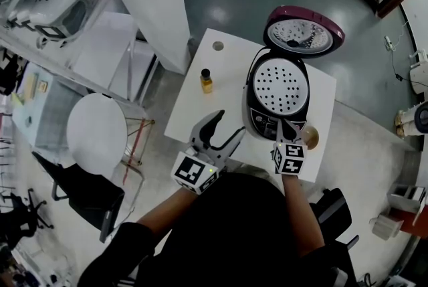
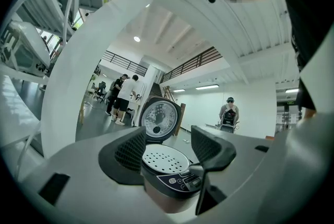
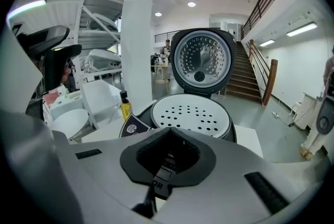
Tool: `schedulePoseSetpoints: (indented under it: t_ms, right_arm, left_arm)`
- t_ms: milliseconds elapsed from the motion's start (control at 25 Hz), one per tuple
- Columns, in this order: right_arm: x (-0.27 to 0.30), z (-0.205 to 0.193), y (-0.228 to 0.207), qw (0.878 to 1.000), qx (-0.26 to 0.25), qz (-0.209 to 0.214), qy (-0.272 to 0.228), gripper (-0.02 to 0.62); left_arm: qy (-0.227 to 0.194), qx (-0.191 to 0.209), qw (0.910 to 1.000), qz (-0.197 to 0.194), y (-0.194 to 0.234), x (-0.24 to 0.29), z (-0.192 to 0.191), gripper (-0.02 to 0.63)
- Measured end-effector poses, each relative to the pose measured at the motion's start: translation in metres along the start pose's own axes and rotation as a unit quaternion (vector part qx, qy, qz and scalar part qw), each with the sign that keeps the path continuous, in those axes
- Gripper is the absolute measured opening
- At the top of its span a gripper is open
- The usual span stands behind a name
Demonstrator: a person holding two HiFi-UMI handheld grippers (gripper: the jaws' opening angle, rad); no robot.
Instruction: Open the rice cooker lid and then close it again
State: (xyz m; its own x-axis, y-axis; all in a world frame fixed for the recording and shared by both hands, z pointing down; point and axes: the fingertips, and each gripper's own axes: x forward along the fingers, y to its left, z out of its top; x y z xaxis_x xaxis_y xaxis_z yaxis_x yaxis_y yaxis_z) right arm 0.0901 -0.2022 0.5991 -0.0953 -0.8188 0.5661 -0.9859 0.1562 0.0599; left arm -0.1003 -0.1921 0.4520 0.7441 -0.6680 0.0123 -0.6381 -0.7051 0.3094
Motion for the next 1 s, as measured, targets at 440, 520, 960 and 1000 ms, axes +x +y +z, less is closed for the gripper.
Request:
schedulePoseSetpoints:
  t_ms: [440, 520, 960, 1000]
  right_arm:
    - [-0.008, 0.005, 0.007, 0.997, -0.027, 0.065, -0.012, 0.0]
    - [-0.017, 0.007, 0.01, 0.996, -0.03, 0.078, -0.02, 0.0]
    - [-0.049, 0.032, -0.039, 0.989, 0.034, 0.138, -0.052, 0.0]
    - [-0.051, 0.036, -0.042, 0.987, 0.039, 0.144, -0.057, 0.0]
  left_arm:
    - [-0.009, 0.026, 0.9996, -0.007, -0.013, 0.043, 0.036, 0.25]
    - [-0.01, 0.04, 0.9991, -0.011, -0.014, 0.055, 0.047, 0.25]
    - [-0.024, 0.081, 0.9957, -0.039, -0.038, 0.158, 0.115, 0.25]
    - [-0.018, 0.079, 0.9958, -0.043, -0.038, 0.167, 0.117, 0.25]
